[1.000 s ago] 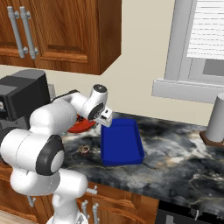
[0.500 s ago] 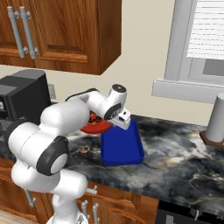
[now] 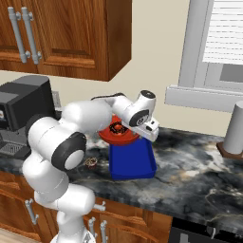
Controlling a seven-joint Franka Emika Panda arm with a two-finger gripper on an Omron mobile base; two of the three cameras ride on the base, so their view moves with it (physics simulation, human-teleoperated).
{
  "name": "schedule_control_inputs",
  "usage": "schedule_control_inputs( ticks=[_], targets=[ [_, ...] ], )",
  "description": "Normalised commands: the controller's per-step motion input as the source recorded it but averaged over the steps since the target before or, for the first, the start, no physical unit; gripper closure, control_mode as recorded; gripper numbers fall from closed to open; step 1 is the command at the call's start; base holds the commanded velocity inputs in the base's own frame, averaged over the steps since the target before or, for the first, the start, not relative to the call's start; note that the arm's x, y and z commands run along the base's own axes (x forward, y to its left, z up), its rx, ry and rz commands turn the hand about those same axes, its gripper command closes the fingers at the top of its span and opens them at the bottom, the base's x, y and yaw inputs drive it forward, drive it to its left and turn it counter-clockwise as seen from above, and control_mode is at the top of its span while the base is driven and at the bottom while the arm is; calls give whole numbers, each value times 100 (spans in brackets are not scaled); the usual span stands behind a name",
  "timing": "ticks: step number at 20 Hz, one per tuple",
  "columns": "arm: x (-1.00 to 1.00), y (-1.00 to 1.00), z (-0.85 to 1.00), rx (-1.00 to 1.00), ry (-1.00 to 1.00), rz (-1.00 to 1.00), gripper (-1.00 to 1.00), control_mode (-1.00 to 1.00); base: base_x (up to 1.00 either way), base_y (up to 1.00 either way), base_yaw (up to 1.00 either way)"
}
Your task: Place the bowl with donut and the cupcake onto the tray.
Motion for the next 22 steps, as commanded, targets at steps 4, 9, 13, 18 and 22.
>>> schedule_control_inputs(
  ticks=[4, 9, 13, 18, 22],
  targets=[
    [35, -13, 0, 0, 11, -1, 100, -100, 0, 0, 0],
    [27, 0, -12, 0, -1, 0, 100, -100, 0, 0, 0],
    [21, 0, -35, 0, -8, 0, 100, -100, 0, 0, 0],
    [6, 0, -52, 0, -5, 0, 100, -100, 0, 0, 0],
    [1, 0, -37, 0, 0, 0, 100, -100, 0, 0, 0]
  ],
)
